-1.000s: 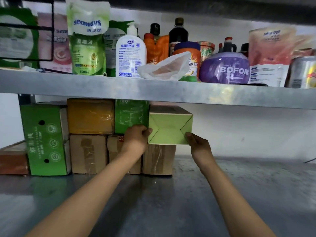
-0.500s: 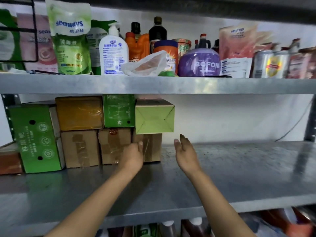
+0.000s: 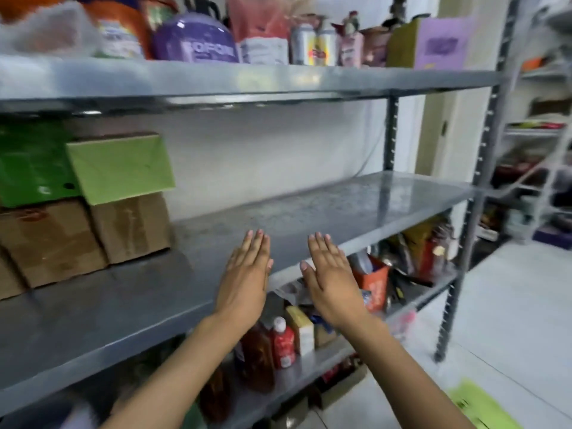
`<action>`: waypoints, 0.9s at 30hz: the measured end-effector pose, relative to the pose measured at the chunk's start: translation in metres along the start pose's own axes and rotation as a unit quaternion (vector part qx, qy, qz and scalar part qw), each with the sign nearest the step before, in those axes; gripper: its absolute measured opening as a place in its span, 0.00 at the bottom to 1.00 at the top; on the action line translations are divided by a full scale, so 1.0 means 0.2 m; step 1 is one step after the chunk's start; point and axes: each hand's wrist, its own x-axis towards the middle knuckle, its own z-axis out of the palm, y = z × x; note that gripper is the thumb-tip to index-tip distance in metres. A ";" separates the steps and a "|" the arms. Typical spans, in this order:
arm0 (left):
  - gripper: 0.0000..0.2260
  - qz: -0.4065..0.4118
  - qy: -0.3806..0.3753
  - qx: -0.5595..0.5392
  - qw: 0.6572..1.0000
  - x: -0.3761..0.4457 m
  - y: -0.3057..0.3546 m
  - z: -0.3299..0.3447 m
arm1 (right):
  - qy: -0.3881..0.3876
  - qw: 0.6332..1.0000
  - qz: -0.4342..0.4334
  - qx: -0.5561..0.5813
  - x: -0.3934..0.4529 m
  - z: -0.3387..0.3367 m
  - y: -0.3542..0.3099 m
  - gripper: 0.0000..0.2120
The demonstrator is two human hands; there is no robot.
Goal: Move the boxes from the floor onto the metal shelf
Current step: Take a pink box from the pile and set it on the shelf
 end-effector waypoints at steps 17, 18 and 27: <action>0.23 0.193 -0.113 -0.106 0.969 -0.29 0.99 1.04 | 0.018 0.972 0.213 -0.096 -1.14 -0.17 1.02 0.31; 0.24 0.198 -0.123 -0.109 0.966 -0.33 1.03 1.12 | 0.011 0.968 0.234 -0.096 -1.22 -0.14 1.06 0.32; 0.23 0.108 -0.341 -0.198 0.913 -0.72 1.31 1.68 | -0.056 0.884 0.464 -0.011 -1.78 0.17 1.37 0.28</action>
